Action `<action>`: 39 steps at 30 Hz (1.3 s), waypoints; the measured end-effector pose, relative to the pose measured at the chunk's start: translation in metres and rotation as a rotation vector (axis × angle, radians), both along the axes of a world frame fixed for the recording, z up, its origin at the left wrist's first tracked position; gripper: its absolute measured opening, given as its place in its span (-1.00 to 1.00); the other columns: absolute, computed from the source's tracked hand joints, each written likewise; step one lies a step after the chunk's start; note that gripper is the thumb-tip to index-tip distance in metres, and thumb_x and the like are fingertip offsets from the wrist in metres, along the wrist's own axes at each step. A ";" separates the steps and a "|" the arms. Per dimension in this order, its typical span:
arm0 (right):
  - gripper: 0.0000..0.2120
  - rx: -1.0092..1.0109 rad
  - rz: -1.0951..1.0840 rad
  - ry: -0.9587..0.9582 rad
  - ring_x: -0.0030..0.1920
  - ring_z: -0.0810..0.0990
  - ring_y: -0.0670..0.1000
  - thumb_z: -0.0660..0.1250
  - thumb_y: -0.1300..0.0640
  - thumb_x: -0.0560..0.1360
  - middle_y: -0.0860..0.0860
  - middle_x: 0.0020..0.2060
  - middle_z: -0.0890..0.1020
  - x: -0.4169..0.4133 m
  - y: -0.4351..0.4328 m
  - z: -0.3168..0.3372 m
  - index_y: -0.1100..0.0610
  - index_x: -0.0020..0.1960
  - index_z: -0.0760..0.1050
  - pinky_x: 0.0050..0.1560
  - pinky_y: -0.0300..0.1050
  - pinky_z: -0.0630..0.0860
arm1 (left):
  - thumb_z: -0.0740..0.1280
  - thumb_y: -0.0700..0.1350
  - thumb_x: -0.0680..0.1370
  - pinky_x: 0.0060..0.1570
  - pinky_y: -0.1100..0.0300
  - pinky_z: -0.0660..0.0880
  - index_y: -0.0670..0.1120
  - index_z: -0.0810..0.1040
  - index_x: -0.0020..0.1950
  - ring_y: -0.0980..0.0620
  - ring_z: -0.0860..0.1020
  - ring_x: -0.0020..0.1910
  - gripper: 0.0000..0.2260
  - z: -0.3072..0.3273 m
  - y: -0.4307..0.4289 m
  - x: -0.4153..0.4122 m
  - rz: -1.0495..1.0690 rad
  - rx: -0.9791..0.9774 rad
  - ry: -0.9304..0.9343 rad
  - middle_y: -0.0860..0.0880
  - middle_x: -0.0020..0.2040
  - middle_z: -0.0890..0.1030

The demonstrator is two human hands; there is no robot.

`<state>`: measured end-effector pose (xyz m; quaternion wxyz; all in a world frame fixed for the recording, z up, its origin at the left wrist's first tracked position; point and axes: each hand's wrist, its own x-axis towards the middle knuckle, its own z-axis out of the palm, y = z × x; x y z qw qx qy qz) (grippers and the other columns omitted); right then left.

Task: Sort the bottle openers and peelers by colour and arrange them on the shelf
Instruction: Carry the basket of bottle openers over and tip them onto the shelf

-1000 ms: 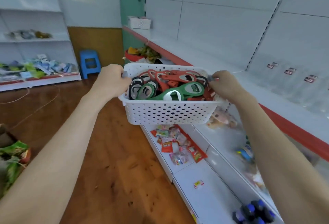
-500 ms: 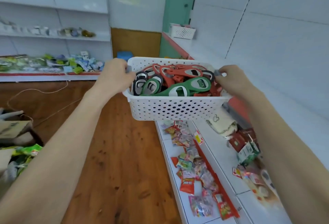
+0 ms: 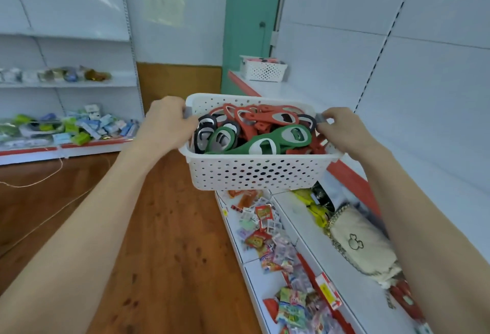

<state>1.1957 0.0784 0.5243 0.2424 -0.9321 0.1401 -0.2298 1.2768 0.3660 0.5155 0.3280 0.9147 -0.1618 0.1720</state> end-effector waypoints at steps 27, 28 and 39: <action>-0.74 0.010 -0.105 -0.038 -0.03 0.57 0.11 0.16 0.12 0.59 0.12 -0.03 0.60 0.397 -0.201 0.022 0.28 0.05 0.53 -0.08 -0.15 0.37 | 0.21 -0.21 0.48 -0.42 0.16 0.25 -0.30 0.48 -0.25 -0.07 0.36 -0.36 -0.82 0.014 -0.211 0.424 -0.129 -0.049 -0.003 -0.13 -0.34 0.45; -0.74 0.010 -0.117 -0.036 -0.03 0.58 0.12 0.16 0.12 0.59 0.11 -0.04 0.61 0.409 -0.205 0.022 0.27 0.03 0.53 -0.08 -0.14 0.39 | 0.21 -0.22 0.48 -0.42 0.15 0.24 -0.30 0.47 -0.25 -0.08 0.36 -0.35 -0.82 0.013 -0.216 0.439 -0.142 -0.047 -0.003 -0.13 -0.34 0.45; -0.75 0.047 -0.335 -0.056 -0.15 0.59 0.10 0.15 0.12 0.60 0.10 -0.13 0.60 0.497 -0.250 0.018 0.26 0.06 0.52 -0.11 -0.14 0.43 | 0.20 -0.27 0.49 -0.33 0.13 0.35 -0.30 0.49 -0.15 -0.19 0.55 -0.18 -0.87 0.023 -0.290 0.565 -0.390 -0.025 0.017 -0.26 -0.19 0.60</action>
